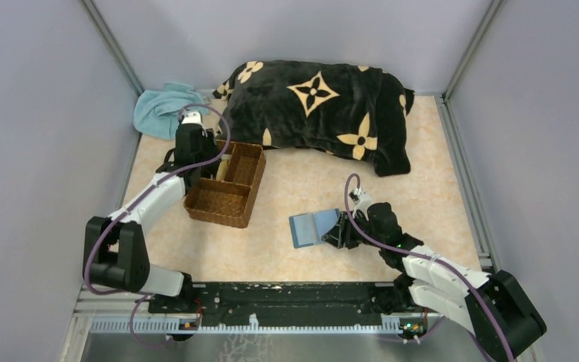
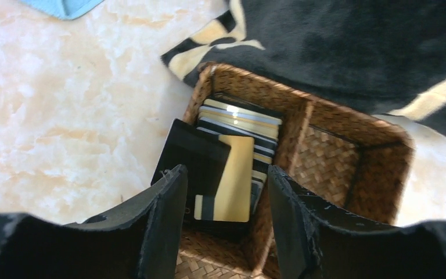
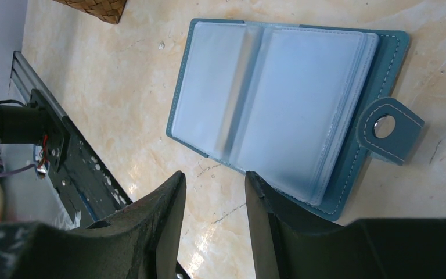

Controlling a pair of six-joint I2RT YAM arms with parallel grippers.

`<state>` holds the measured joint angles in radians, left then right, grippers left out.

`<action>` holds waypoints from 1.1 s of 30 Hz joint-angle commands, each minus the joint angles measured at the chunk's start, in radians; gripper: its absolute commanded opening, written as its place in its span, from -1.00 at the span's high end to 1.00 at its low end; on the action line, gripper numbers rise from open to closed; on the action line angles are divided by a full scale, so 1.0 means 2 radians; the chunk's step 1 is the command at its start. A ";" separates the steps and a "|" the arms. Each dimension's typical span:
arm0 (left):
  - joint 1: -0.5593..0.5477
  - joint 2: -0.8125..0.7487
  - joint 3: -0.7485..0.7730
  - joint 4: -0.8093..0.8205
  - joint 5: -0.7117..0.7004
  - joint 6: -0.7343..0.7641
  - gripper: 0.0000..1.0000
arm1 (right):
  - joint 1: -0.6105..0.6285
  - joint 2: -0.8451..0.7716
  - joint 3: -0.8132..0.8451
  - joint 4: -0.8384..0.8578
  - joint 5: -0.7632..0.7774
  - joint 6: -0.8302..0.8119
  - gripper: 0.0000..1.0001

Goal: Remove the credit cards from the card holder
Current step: Place the credit card in the storage box, then remove the credit card from the card holder.

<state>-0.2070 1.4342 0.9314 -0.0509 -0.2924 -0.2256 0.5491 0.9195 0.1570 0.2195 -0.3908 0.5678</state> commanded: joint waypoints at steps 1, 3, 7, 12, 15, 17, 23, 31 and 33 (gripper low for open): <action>0.001 -0.033 -0.016 0.053 0.078 0.016 -0.21 | -0.001 -0.005 0.000 0.025 -0.007 -0.004 0.15; -0.001 -0.029 -0.015 0.062 0.108 0.017 -0.22 | -0.001 -0.006 -0.001 0.025 -0.006 -0.003 0.15; -0.003 -0.014 -0.013 0.058 0.120 0.010 -0.23 | -0.001 -0.009 -0.002 0.020 -0.006 -0.002 0.15; -0.003 -0.014 -0.027 0.062 0.081 -0.009 -0.24 | -0.001 -0.016 -0.005 0.014 -0.002 -0.002 0.16; -0.004 -0.025 -0.032 0.062 0.097 -0.021 -0.21 | -0.001 -0.019 -0.005 0.011 0.000 -0.002 0.17; -0.011 -0.050 -0.048 0.080 0.125 -0.032 -0.20 | -0.001 -0.026 -0.003 0.008 0.008 0.000 0.18; -0.193 -0.083 -0.076 0.110 0.077 -0.009 -0.16 | -0.002 -0.044 0.023 -0.041 0.078 0.004 0.18; -0.310 -0.055 -0.154 0.187 0.132 -0.127 1.00 | -0.004 -0.032 0.054 -0.069 0.108 -0.002 1.00; -0.313 -0.054 -0.184 0.202 0.137 -0.151 1.00 | -0.004 -0.029 0.062 -0.062 0.080 -0.015 1.00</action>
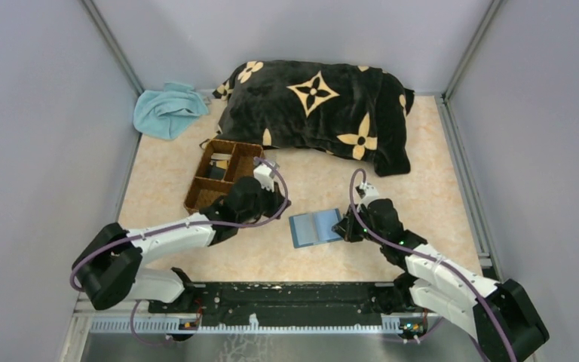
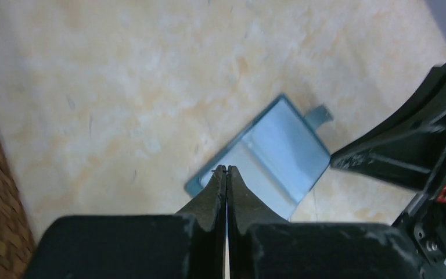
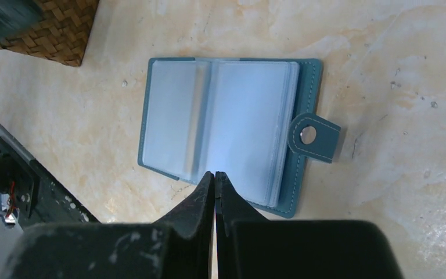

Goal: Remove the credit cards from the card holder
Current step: Remove the credit card from the card holder.

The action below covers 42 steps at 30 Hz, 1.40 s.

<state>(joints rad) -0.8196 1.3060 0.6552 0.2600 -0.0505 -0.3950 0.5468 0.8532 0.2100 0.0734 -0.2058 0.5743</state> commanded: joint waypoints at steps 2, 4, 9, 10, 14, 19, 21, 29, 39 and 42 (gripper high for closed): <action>-0.008 0.000 -0.075 0.058 0.016 -0.079 1.00 | 0.006 0.005 0.046 0.012 -0.014 -0.023 1.00; -0.009 -0.020 -0.103 0.059 0.010 -0.084 0.99 | 0.032 0.017 0.068 -0.011 0.022 -0.037 0.86; -0.011 -0.093 -0.129 0.022 -0.008 -0.077 0.58 | 0.130 0.115 0.163 -0.081 0.145 -0.063 0.03; -0.012 -0.104 -0.132 0.016 -0.012 -0.072 0.53 | 0.145 0.139 0.181 -0.087 0.161 -0.064 -0.02; -0.012 -0.133 -0.136 -0.030 -0.046 -0.061 0.50 | 0.192 0.244 0.258 -0.117 0.223 -0.063 -0.17; -0.012 -0.172 -0.161 -0.061 -0.062 -0.077 0.50 | 0.218 0.341 0.330 -0.155 0.254 -0.060 -0.28; -0.011 -0.194 -0.177 -0.066 -0.069 -0.085 0.50 | 0.223 0.359 0.344 -0.160 0.259 -0.060 -0.29; -0.012 -0.239 -0.216 -0.093 -0.077 -0.096 0.50 | 0.238 0.394 0.366 -0.189 0.288 -0.060 -0.26; -0.012 -0.242 -0.225 -0.087 -0.072 -0.102 0.51 | 0.252 0.427 0.371 -0.222 0.324 -0.045 -0.19; -0.012 -0.237 -0.225 -0.083 -0.070 -0.103 0.51 | 0.252 0.422 0.367 -0.219 0.322 -0.040 -0.06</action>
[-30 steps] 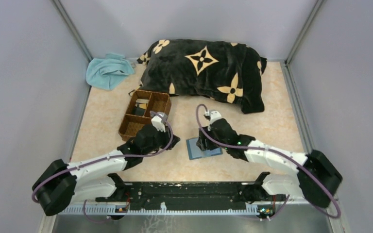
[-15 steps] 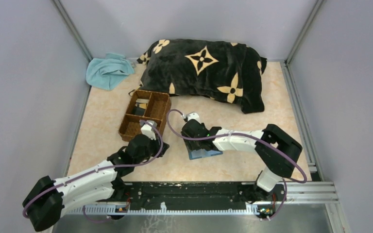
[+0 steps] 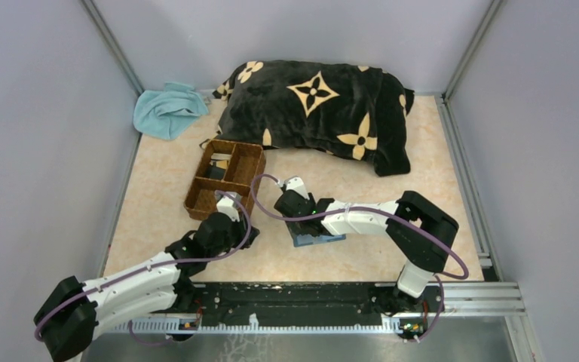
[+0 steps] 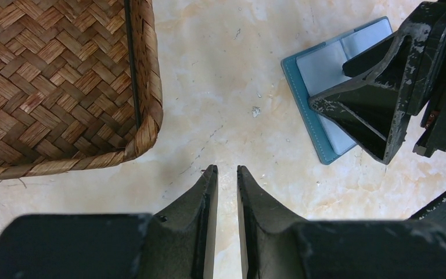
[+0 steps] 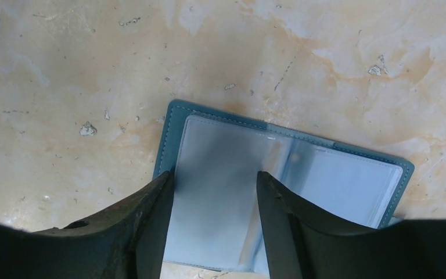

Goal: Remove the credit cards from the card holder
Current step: Remove the credit card from the card holder.

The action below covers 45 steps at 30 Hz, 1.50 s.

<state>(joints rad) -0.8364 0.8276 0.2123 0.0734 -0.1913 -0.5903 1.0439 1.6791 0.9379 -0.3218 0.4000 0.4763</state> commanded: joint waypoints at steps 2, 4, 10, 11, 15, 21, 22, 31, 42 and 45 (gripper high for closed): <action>-0.003 0.006 -0.003 0.014 0.002 -0.006 0.51 | 0.004 0.005 0.001 -0.020 0.019 0.011 0.05; -0.003 0.009 -0.003 0.017 0.005 -0.005 0.52 | 0.004 0.001 0.000 -0.021 0.016 0.015 0.13; -0.004 0.018 -0.003 0.026 0.011 -0.004 0.52 | 0.003 -0.010 -0.004 -0.019 0.011 0.025 0.28; -0.004 0.020 -0.003 0.027 0.012 -0.004 0.52 | 0.003 -0.009 -0.005 -0.018 0.011 0.027 0.30; -0.004 0.029 -0.003 0.036 0.017 -0.004 0.52 | 0.003 -0.036 -0.009 -0.017 0.012 0.032 0.34; -0.004 0.043 -0.002 0.051 0.028 -0.003 0.53 | 0.001 -0.061 -0.019 -0.013 0.010 0.038 0.34; -0.003 0.044 -0.002 0.054 0.029 -0.003 0.53 | -0.002 -0.064 -0.022 -0.012 0.007 0.039 0.34; -0.004 0.067 0.001 0.117 0.079 -0.011 0.51 | -0.042 -0.121 -0.070 0.033 -0.061 0.056 0.35; -0.023 0.208 0.053 0.239 0.134 -0.038 0.52 | -0.095 -0.185 -0.121 0.077 -0.135 0.067 0.34; -0.038 0.246 0.076 0.260 0.134 -0.044 0.52 | -0.106 -0.197 -0.134 0.085 -0.150 0.070 0.34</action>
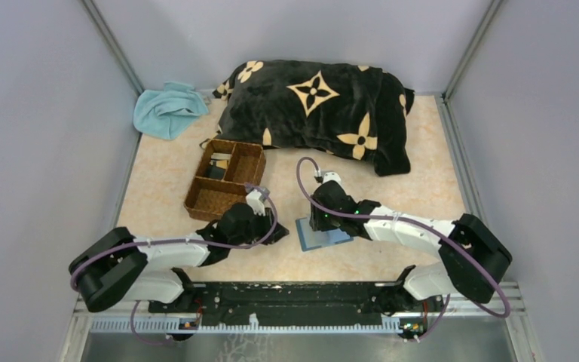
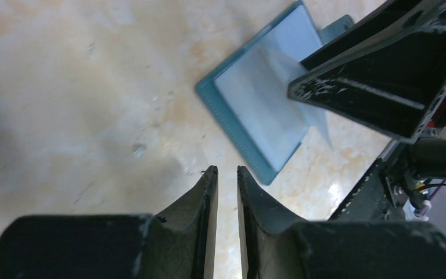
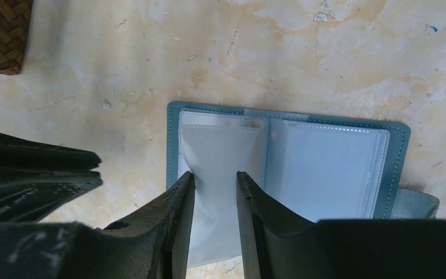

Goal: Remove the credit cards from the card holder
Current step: Remove the credit card from the card holder.

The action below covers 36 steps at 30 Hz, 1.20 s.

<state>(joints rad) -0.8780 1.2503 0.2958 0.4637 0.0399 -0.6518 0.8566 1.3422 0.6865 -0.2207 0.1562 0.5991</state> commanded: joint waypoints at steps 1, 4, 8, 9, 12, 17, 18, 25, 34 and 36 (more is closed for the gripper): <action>-0.022 0.048 0.043 0.070 0.018 -0.016 0.52 | -0.018 -0.034 -0.013 0.038 -0.035 0.011 0.34; -0.036 0.090 0.071 0.086 0.017 -0.020 0.52 | -0.030 -0.047 -0.028 0.047 -0.049 0.014 0.34; -0.050 0.144 0.103 0.095 0.016 -0.021 0.53 | -0.041 -0.059 -0.040 0.051 -0.063 0.017 0.34; -0.052 0.153 0.109 0.096 0.016 -0.021 0.53 | -0.043 -0.063 -0.042 0.052 -0.066 0.017 0.34; -0.055 0.176 0.124 0.098 0.018 -0.020 0.53 | -0.050 -0.073 -0.049 0.055 -0.075 0.019 0.34; -0.056 0.199 0.136 0.098 0.019 -0.018 0.54 | -0.060 -0.091 -0.062 0.060 -0.086 0.022 0.34; -0.056 0.203 0.139 0.097 0.020 -0.017 0.54 | -0.061 -0.094 -0.064 0.060 -0.086 0.022 0.33; -0.061 0.232 0.181 0.088 0.029 -0.014 0.54 | -0.062 -0.121 -0.075 0.057 -0.091 0.020 -0.03; -0.078 0.282 0.254 0.069 0.041 -0.005 0.54 | -0.062 -0.215 -0.074 -0.024 -0.008 0.021 -0.10; -0.081 0.290 0.262 0.069 0.043 -0.006 0.54 | -0.062 -0.235 -0.075 -0.036 0.004 0.018 -0.10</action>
<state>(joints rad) -1.0142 1.8069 0.7731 0.5854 0.0891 -0.6762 0.7303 0.9485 0.5213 -0.2611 0.0795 0.6373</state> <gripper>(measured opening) 0.229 0.546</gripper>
